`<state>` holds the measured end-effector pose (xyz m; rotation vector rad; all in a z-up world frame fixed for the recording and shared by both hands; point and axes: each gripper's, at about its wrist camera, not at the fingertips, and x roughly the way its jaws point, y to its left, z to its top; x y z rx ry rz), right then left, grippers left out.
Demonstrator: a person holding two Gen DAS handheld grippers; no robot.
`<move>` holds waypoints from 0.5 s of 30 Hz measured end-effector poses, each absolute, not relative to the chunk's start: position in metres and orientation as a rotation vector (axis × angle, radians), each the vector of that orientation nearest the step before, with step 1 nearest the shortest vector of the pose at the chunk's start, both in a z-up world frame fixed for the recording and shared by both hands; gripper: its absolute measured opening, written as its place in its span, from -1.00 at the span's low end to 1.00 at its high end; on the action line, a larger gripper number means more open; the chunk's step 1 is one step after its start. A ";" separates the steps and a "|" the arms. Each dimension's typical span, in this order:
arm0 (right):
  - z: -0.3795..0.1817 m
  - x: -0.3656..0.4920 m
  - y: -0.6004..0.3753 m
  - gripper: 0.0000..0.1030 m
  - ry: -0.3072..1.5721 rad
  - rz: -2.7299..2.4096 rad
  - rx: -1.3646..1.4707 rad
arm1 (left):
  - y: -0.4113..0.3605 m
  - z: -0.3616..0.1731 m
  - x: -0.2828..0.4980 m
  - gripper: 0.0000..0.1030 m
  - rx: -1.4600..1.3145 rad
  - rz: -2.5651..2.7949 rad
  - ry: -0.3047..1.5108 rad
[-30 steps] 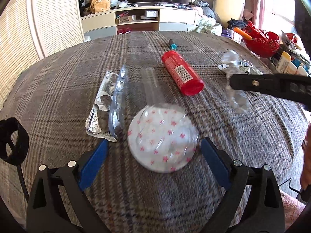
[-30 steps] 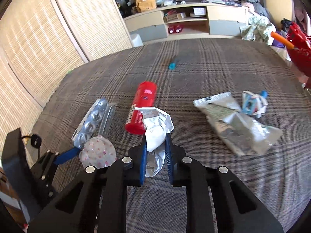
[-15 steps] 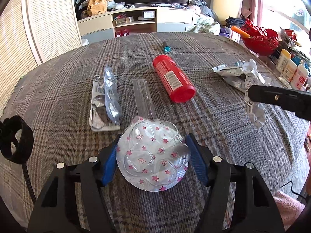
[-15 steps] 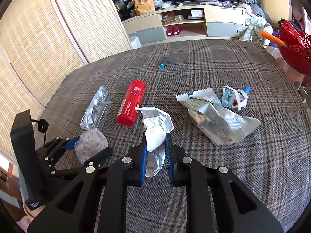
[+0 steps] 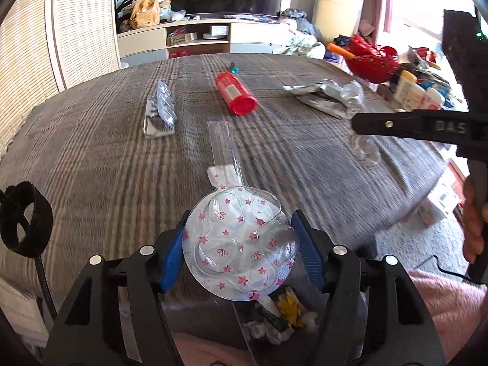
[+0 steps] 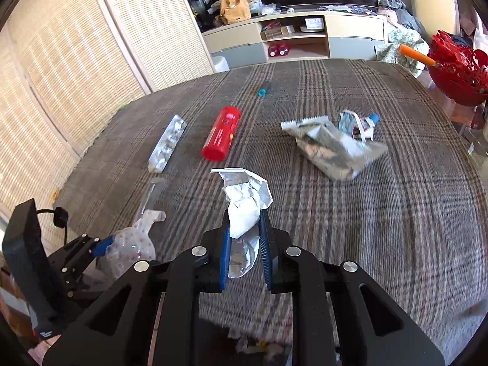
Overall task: Collect trash
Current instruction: 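Carry the foil and lid over the black bin and open both tools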
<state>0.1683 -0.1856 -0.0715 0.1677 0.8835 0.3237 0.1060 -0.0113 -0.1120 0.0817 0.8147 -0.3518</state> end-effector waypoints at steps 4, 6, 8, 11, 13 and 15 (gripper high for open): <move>-0.079 0.145 -0.190 -0.63 0.890 0.330 0.164 | -0.014 -0.112 0.081 0.19 0.074 -0.379 0.804; -0.081 0.133 -0.193 -0.63 0.889 0.336 0.170 | -0.014 -0.112 0.067 0.19 0.054 -0.396 0.794; -0.082 0.120 -0.195 -0.63 0.884 0.344 0.177 | -0.015 -0.112 0.057 0.19 0.043 -0.411 0.787; -0.084 0.100 -0.199 -0.63 0.868 0.351 0.183 | -0.018 -0.114 0.041 0.19 0.041 -0.426 0.776; -0.086 0.089 -0.200 -0.63 0.859 0.360 0.191 | -0.022 -0.116 0.030 0.19 0.049 -0.425 0.766; -0.088 0.078 -0.201 -0.63 0.850 0.371 0.201 | -0.023 -0.120 0.024 0.19 0.060 -0.420 0.763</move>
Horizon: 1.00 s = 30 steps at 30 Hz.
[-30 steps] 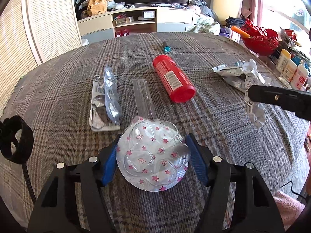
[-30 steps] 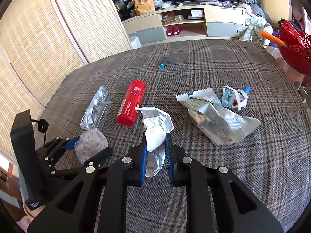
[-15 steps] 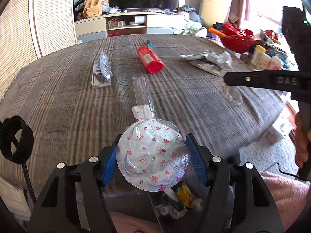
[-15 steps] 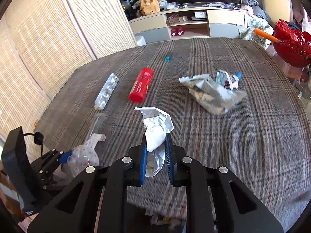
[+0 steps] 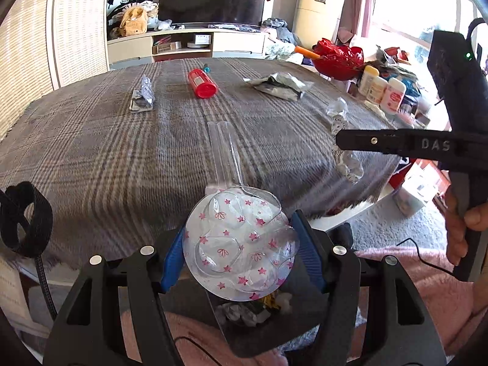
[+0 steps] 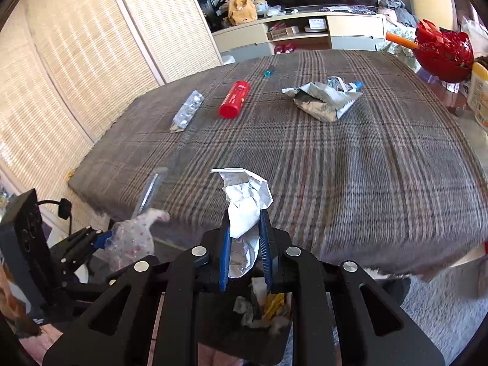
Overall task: Collect trash
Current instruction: 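Carry the foil and lid over the black bin and open both tools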
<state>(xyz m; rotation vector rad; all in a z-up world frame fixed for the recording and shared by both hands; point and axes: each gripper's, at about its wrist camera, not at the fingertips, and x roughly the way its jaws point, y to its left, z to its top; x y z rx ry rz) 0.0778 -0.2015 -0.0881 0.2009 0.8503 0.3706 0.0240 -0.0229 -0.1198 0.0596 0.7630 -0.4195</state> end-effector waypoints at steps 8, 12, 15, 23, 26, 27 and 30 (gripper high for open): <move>-0.113 0.044 -0.193 -0.63 0.862 0.366 0.196 | -0.023 -0.143 0.002 0.20 0.058 -0.413 0.807; -0.130 0.037 -0.189 -0.62 0.891 0.351 0.194 | -0.024 -0.160 -0.001 0.20 0.055 -0.409 0.844; -0.143 0.036 -0.183 -0.61 0.930 0.338 0.177 | -0.025 -0.177 0.000 0.20 0.051 -0.398 0.888; -0.170 0.037 -0.169 -0.59 1.033 0.321 0.134 | -0.028 -0.207 -0.003 0.21 0.077 -0.378 0.951; -0.173 0.037 -0.168 -0.58 1.042 0.310 0.136 | -0.028 -0.211 -0.002 0.22 0.075 -0.381 0.968; -0.174 0.038 -0.168 -0.58 1.046 0.308 0.143 | -0.028 -0.211 -0.001 0.22 0.069 -0.380 0.974; -0.176 0.040 -0.167 -0.50 1.054 0.302 0.156 | -0.027 -0.210 0.000 0.24 0.064 -0.374 0.980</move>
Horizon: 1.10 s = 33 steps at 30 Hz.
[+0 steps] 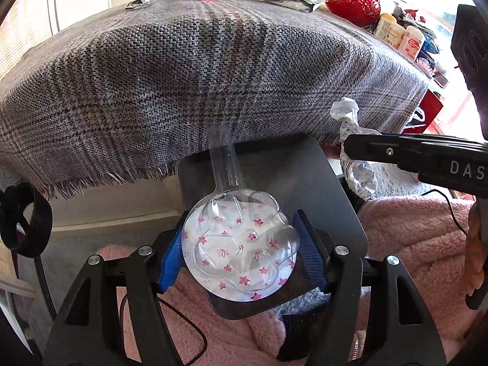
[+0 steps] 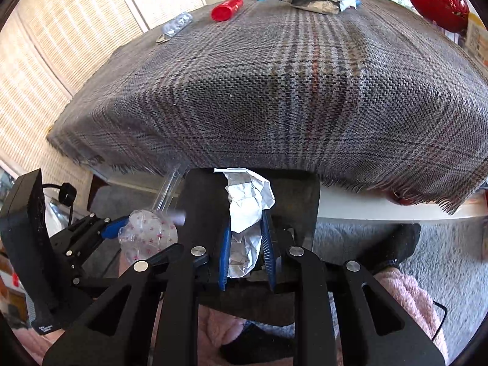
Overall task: Collect trash
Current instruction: 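Carry the foil and lid over the black bin and open both tools, then move both tools back over the remaining trash on the table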
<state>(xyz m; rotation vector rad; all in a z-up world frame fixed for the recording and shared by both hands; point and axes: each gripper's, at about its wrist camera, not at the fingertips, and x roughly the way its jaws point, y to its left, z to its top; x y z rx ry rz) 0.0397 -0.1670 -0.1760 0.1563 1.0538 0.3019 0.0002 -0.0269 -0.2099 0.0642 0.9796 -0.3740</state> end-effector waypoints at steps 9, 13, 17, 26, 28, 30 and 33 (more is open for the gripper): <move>-0.166 0.044 -0.182 0.36 1.020 0.273 0.195 | -0.018 -0.196 -0.007 0.65 0.081 -0.337 0.953; -0.161 0.043 -0.189 0.91 0.985 0.251 0.222 | -0.011 -0.185 -0.008 0.84 0.072 -0.321 0.936; -0.159 0.046 -0.200 0.93 0.991 0.237 0.262 | -0.001 -0.177 -0.005 0.84 0.056 -0.302 0.932; -0.137 0.055 -0.214 0.93 0.953 0.221 0.310 | 0.011 -0.150 0.016 0.84 0.054 -0.285 0.870; -0.131 0.062 -0.214 0.93 0.956 0.222 0.309 | 0.013 -0.142 0.023 0.84 0.063 -0.276 0.854; -0.125 0.069 -0.212 0.93 0.955 0.222 0.299 | 0.014 -0.135 0.031 0.84 0.070 -0.271 0.839; -0.109 0.085 -0.206 0.93 0.933 0.215 0.258 | 0.018 -0.121 0.048 0.84 0.074 -0.275 0.817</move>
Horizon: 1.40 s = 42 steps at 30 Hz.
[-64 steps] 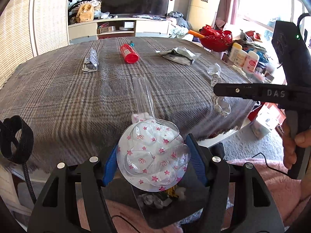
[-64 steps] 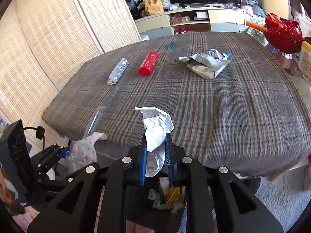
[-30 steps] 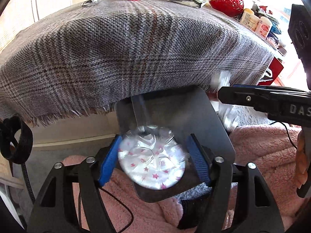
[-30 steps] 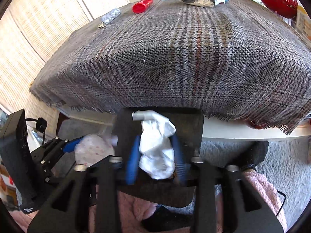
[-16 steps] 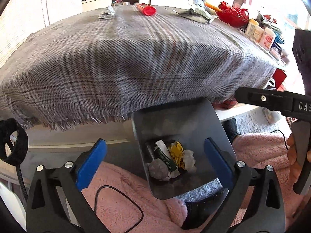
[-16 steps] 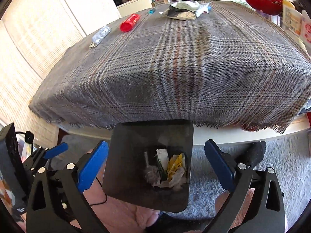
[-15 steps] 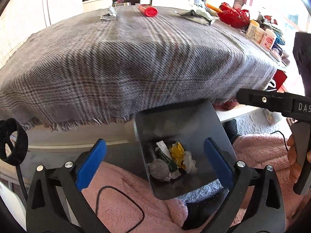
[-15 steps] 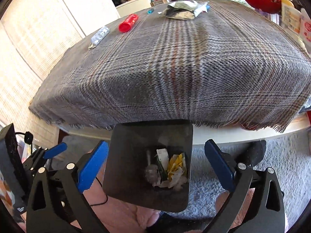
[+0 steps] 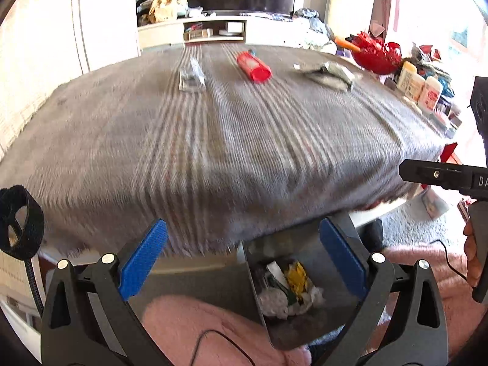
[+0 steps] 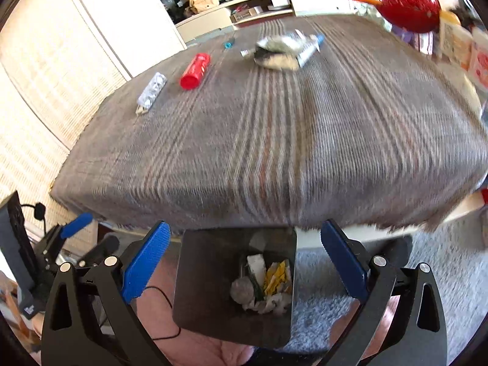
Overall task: Collect trash
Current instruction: 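Move both tools back over the remaining trash on the table, then grasp the silver blister pack with the left tool while the right tool grasps the red tube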
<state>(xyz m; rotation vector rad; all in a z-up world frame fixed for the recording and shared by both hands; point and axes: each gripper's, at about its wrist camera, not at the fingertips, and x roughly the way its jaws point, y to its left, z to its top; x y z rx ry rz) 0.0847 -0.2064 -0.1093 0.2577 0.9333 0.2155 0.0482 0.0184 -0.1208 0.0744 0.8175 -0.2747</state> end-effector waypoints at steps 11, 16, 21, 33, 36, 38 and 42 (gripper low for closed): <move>-0.058 0.191 -0.184 0.93 0.815 0.205 0.198 | 0.045 -0.093 0.143 0.84 0.063 -0.149 0.805; -0.056 0.249 -0.163 0.93 0.851 0.196 0.165 | 0.055 -0.090 0.198 0.84 0.033 -0.105 0.841; -0.064 0.285 -0.146 0.93 0.872 0.165 0.153 | 0.055 -0.092 0.239 0.84 0.037 -0.068 0.855; -0.097 0.325 -0.130 0.06 0.980 0.208 0.192 | 0.043 -0.111 0.285 0.42 0.020 -0.118 0.913; -0.105 0.328 -0.133 0.00 1.004 0.213 0.212 | 0.039 -0.112 0.289 0.33 0.040 -0.112 0.911; -0.105 0.327 -0.131 -0.13 0.991 0.204 0.186 | 0.039 -0.111 0.290 0.10 0.041 -0.119 0.903; -0.106 0.319 -0.136 -0.28 0.984 0.202 0.176 | 0.041 -0.111 0.287 -0.27 0.049 -0.114 0.898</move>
